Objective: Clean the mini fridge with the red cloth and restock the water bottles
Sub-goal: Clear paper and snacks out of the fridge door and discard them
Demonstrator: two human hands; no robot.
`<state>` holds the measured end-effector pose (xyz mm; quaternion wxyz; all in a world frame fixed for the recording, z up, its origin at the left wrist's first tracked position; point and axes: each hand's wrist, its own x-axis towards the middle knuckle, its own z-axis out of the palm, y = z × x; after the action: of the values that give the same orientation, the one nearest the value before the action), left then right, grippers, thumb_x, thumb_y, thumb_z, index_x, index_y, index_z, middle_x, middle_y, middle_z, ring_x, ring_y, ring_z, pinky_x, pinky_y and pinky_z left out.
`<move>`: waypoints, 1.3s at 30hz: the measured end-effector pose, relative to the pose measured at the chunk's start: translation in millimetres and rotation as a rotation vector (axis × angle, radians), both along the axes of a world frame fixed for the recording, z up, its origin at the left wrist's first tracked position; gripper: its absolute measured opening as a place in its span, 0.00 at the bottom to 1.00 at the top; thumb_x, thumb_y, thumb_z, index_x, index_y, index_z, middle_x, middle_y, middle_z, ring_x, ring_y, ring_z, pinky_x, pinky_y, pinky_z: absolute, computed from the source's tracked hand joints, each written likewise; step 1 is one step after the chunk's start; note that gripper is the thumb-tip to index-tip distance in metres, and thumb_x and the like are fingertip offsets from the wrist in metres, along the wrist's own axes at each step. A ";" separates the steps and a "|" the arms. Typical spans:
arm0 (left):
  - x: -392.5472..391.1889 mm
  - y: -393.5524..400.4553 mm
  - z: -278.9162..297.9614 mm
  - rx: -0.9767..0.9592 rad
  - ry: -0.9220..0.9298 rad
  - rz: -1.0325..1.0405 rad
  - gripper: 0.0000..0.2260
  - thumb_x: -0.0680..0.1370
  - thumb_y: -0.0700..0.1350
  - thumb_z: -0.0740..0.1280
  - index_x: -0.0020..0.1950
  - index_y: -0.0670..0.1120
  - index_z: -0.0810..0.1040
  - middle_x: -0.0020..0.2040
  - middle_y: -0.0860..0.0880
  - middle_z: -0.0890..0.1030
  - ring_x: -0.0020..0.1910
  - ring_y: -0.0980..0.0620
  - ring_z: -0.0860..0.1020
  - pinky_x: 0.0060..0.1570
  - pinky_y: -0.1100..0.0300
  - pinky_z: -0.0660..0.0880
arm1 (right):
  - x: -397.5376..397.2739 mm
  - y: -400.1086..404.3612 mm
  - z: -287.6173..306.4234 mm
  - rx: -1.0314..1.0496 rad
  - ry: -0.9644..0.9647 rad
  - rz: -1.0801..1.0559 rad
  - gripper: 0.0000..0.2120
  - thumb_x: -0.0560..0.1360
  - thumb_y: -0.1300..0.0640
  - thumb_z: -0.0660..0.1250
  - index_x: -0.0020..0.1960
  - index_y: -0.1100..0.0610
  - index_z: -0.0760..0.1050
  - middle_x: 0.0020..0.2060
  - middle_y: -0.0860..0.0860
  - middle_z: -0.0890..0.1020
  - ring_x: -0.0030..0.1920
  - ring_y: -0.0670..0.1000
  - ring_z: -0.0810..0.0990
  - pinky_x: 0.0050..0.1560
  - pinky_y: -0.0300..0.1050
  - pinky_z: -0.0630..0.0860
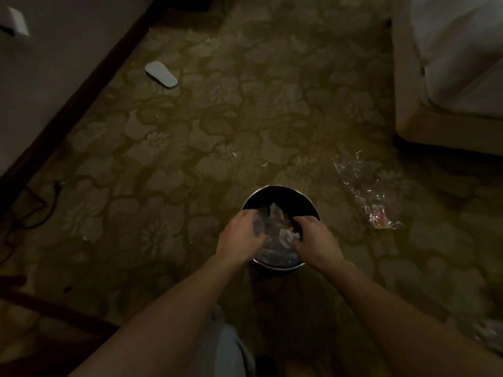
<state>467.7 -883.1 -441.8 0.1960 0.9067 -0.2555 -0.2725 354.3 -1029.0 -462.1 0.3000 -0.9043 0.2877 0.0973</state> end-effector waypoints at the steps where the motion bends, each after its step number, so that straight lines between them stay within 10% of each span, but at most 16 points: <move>1: -1.5 3.3 2.8 0.006 0.001 -0.003 0.26 0.77 0.49 0.66 0.75 0.49 0.65 0.71 0.50 0.70 0.67 0.49 0.72 0.62 0.47 0.74 | -1.1 2.5 1.3 -0.005 -0.006 0.008 0.25 0.76 0.56 0.65 0.72 0.55 0.66 0.68 0.53 0.71 0.65 0.54 0.72 0.62 0.51 0.74; 11: -32.3 69.6 92.1 0.003 -0.180 -0.007 0.20 0.79 0.51 0.64 0.70 0.50 0.71 0.69 0.51 0.72 0.64 0.51 0.73 0.56 0.58 0.70 | -8.7 44.8 86.4 -0.149 -0.116 0.194 0.25 0.75 0.56 0.64 0.72 0.54 0.67 0.67 0.53 0.73 0.64 0.56 0.72 0.58 0.52 0.75; 39: -174.5 438.0 404.3 0.042 -0.860 0.376 0.22 0.77 0.56 0.62 0.70 0.52 0.71 0.69 0.53 0.72 0.69 0.49 0.70 0.66 0.51 0.69 | -39.2 379.3 410.2 -0.436 -0.646 0.727 0.26 0.76 0.48 0.63 0.73 0.49 0.64 0.69 0.47 0.70 0.69 0.51 0.68 0.65 0.49 0.69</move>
<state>293.1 -445.1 -37.5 0.0998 0.9717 -0.1391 0.1630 315.1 -649.7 -51.9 0.1254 -0.9709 -0.1378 -0.1507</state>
